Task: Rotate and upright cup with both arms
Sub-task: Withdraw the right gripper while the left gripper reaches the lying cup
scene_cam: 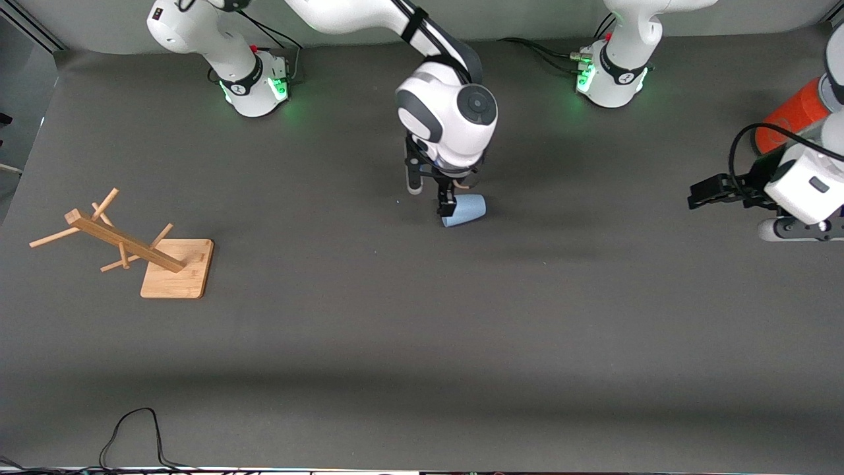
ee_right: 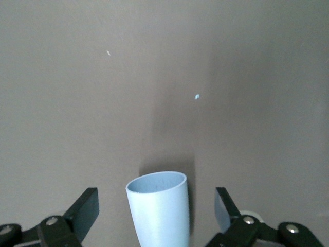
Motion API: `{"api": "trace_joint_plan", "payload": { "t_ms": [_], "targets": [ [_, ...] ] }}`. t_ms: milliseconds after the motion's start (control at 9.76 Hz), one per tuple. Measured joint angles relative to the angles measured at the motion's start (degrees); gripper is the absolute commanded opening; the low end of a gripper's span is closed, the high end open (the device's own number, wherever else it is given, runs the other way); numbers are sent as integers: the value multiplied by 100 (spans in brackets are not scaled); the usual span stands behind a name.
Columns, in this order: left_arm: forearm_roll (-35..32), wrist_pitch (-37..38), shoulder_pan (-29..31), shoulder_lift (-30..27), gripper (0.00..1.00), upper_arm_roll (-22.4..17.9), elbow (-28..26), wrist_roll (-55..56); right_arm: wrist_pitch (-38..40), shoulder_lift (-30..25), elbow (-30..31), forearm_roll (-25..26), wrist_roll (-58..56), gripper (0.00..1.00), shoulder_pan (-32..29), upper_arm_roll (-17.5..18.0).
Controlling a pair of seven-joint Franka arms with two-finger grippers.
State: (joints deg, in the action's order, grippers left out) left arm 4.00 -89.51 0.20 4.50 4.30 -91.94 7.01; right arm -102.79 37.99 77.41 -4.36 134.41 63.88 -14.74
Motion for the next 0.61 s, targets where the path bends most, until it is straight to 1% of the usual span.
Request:
{"api": "trace_joint_plan", "payload": {
  "t_ms": [205, 307, 512, 614],
  "targets": [
    [-71, 0, -350, 13, 100, 10, -16, 634, 917, -570, -37, 0, -989, 100, -268, -12],
    [-89, 0, -499, 20, 100, 16, -32, 961, 1429, -906, -42, 0, -1715, 100, -463, -19],
    [-100, -14, -736, 127, 100, 20, -59, 1537, 2242, -1558, -35, 10, -3383, 100, -895, -91],
    [-102, -79, -848, 250, 100, 21, -47, 1805, 2525, -1818, -25, 15, -4358, 100, -1036, -254]
  ]
}}
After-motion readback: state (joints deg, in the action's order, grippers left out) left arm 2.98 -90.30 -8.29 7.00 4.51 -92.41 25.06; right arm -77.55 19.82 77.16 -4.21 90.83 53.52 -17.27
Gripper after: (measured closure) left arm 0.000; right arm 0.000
